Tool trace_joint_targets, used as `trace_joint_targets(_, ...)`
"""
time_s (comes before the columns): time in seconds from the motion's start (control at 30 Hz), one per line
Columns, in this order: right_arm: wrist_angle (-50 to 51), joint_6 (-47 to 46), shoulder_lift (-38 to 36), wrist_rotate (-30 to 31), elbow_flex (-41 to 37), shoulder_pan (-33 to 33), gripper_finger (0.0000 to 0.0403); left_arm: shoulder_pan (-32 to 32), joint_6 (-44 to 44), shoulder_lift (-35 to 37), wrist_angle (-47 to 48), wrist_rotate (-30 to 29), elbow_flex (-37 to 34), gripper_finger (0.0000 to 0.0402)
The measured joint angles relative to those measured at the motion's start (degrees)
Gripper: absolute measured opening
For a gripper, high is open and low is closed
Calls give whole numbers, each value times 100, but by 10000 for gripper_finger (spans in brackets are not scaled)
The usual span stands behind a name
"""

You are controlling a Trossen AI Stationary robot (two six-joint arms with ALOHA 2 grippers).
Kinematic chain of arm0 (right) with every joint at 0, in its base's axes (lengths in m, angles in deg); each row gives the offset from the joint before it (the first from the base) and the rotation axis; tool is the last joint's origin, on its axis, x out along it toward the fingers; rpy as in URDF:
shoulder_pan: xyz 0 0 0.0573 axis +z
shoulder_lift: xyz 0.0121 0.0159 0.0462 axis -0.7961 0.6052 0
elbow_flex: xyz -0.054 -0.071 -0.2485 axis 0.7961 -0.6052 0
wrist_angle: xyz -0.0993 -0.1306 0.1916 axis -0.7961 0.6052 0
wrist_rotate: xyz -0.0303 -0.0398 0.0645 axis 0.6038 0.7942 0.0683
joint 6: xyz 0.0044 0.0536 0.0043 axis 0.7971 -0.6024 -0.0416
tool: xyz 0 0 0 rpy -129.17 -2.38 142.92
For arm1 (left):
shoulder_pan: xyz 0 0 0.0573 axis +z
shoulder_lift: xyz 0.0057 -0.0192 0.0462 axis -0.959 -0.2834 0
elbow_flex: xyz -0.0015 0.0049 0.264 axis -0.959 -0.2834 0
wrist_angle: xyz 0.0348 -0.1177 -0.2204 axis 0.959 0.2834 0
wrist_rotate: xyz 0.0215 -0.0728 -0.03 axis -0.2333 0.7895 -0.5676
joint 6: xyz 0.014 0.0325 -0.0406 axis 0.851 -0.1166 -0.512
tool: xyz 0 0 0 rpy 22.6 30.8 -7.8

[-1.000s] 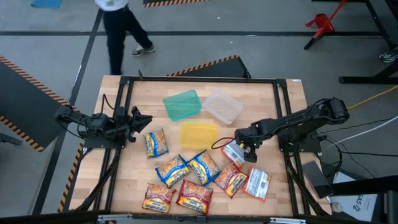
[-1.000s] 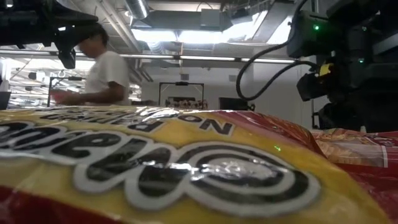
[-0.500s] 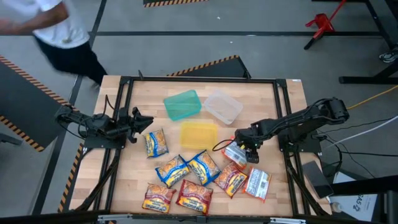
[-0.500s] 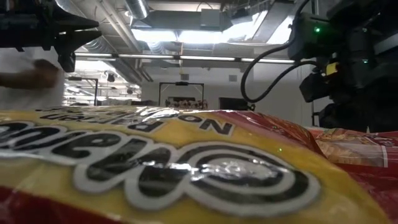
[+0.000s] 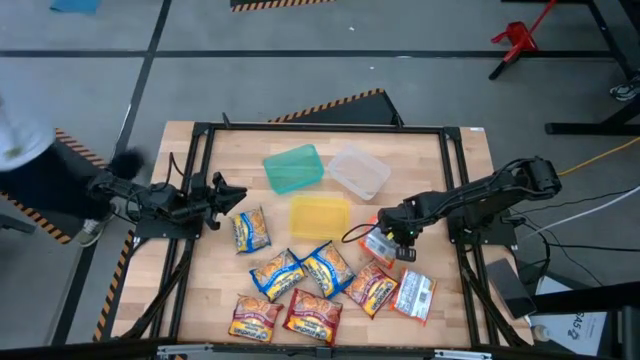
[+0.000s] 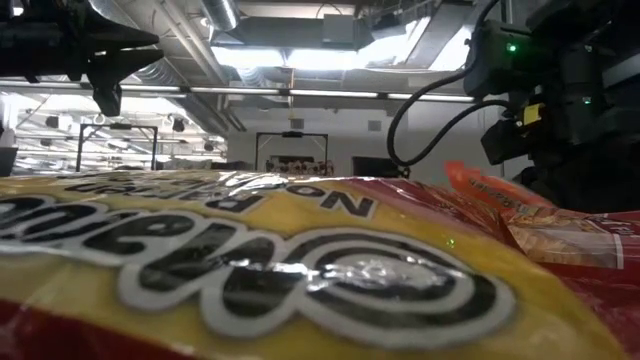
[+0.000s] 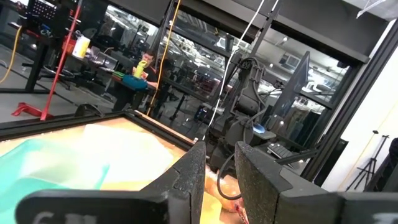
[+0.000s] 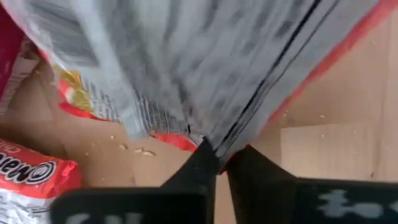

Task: Sort Maruchan noodles
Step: Put the top orange noodle pack into the white bin

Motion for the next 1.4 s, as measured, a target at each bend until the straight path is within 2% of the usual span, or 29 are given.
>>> trace_joint_targets(0.27,160,-96,-42,55,191,-2,1,0,0,0,15,-2,-1,82)
trace_joint_targets(0.83,2170,212,-48,-82,1721,-7,0,4,-2,-1,15,-2,-1,82)
trace_joint_targets(1.17,2834,234,-50,367,2523,-7,0,4,0,-1,16,-2,-1,82)
trace_joint_targets(1.3,3051,183,-52,509,2618,-7,0,4,2,0,20,-2,-1,82)
trace_joint_targets(1.4,3034,-107,-52,859,2616,0,0,4,2,-2,34,-2,-1,82)
